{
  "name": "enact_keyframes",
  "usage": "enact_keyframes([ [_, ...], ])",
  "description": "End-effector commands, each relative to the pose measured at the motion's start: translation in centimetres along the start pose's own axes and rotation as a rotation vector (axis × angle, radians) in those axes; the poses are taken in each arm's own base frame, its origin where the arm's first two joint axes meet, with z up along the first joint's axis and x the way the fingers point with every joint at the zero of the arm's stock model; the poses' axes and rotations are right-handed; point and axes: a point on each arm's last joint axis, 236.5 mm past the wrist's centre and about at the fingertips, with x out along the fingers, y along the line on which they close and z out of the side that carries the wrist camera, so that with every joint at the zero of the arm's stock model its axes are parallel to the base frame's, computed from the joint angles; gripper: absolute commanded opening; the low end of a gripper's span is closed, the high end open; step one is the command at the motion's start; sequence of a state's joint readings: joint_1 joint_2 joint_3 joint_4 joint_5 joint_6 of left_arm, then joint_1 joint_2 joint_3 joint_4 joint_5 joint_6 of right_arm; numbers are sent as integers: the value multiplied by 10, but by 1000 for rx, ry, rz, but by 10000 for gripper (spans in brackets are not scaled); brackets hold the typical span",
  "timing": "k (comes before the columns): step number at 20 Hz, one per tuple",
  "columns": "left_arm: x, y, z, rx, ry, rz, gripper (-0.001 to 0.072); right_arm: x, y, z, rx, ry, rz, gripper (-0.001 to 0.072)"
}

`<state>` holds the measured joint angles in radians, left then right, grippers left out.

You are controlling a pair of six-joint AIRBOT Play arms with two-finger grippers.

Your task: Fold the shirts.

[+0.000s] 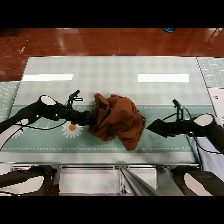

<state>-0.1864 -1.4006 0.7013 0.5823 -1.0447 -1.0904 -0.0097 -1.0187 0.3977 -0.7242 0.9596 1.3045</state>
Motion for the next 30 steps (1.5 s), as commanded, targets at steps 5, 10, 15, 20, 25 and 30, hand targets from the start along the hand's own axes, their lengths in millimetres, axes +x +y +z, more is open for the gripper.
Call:
enact_keyframes([
  [5,-6,-9,13,23,-21,-16,22,57,52,-26,12,87,131,239],
  [10,-52,-37,51,83,-109,-66,22,7,148,10,-240,46,347,21],
  [15,-252,-146,137,292,-593,-163,21,-180,244,137,-508,-410,280,21],
  [20,-416,-259,104,579,-980,-87,22,-350,310,125,-749,-710,138,21],
  [25,-493,-338,16,814,-1239,46,21,-439,333,40,-919,-931,19,21],
  [30,-498,-357,-57,892,-1344,279,21,-482,286,-28,-858,-1060,-204,21],
])
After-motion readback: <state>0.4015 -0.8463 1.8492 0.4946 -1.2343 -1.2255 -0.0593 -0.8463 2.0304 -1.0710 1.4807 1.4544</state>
